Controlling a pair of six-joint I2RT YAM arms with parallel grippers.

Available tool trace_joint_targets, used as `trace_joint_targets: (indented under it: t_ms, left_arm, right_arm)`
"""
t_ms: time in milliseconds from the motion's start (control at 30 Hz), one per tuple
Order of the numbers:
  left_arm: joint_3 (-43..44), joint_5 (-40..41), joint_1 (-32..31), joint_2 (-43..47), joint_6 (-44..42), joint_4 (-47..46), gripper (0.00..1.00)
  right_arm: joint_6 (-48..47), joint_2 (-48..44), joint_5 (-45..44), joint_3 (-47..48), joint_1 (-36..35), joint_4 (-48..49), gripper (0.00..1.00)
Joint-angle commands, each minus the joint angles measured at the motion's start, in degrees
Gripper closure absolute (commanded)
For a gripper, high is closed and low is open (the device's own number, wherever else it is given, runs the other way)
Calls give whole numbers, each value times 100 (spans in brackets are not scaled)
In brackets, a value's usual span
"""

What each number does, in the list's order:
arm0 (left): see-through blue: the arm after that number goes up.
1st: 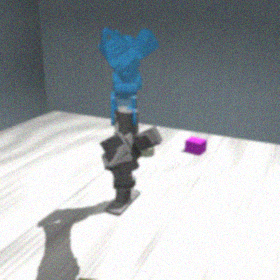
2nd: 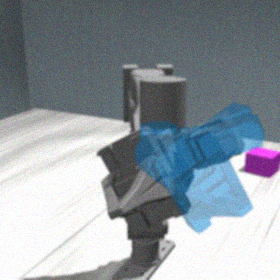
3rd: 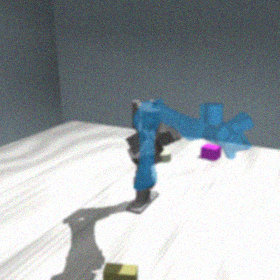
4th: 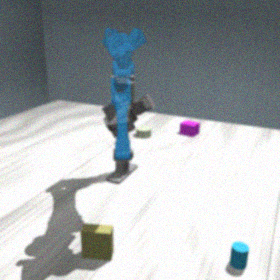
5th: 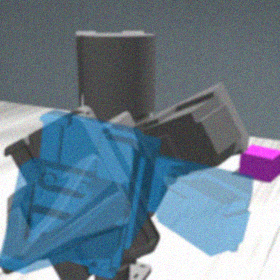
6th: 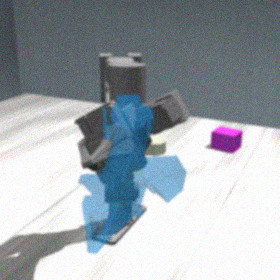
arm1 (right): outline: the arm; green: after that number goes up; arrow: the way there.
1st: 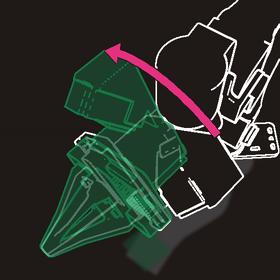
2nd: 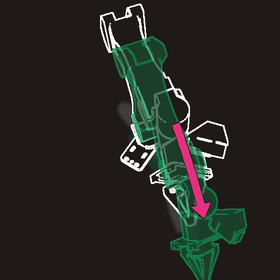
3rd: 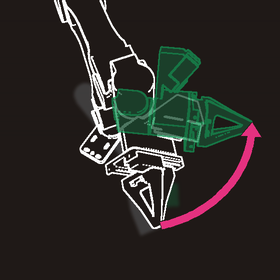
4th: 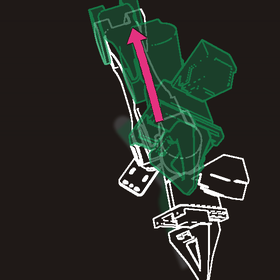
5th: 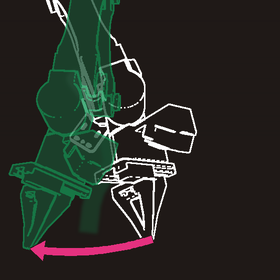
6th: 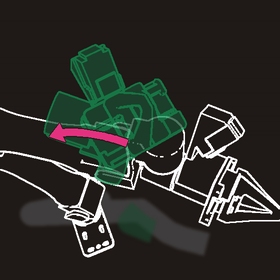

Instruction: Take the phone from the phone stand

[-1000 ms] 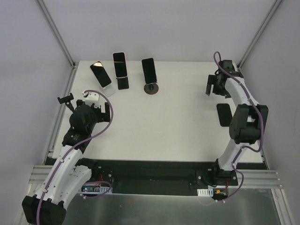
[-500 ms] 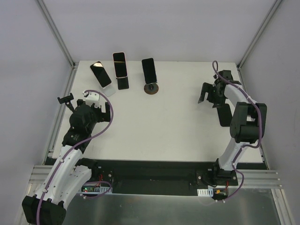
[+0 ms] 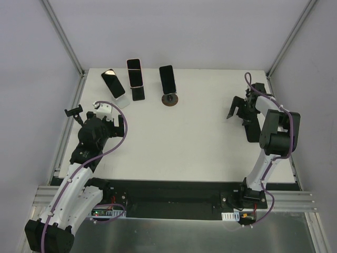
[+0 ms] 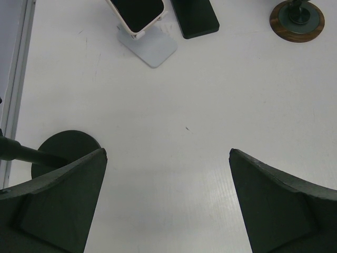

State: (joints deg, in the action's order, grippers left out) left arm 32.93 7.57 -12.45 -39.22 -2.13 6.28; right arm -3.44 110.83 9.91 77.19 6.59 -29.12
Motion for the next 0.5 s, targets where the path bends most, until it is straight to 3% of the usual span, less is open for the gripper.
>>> trace_joint_targets:
  t_ms: [0,467]
  left_arm:
    - [-6,-89,-65,-33,-24,-198,1]
    - [-6,-54,-56,-7,-42,-198,1]
  right_arm:
    - [10,53,-33,95,106,12,3]
    - [45,-228,-209,121,167,21,3]
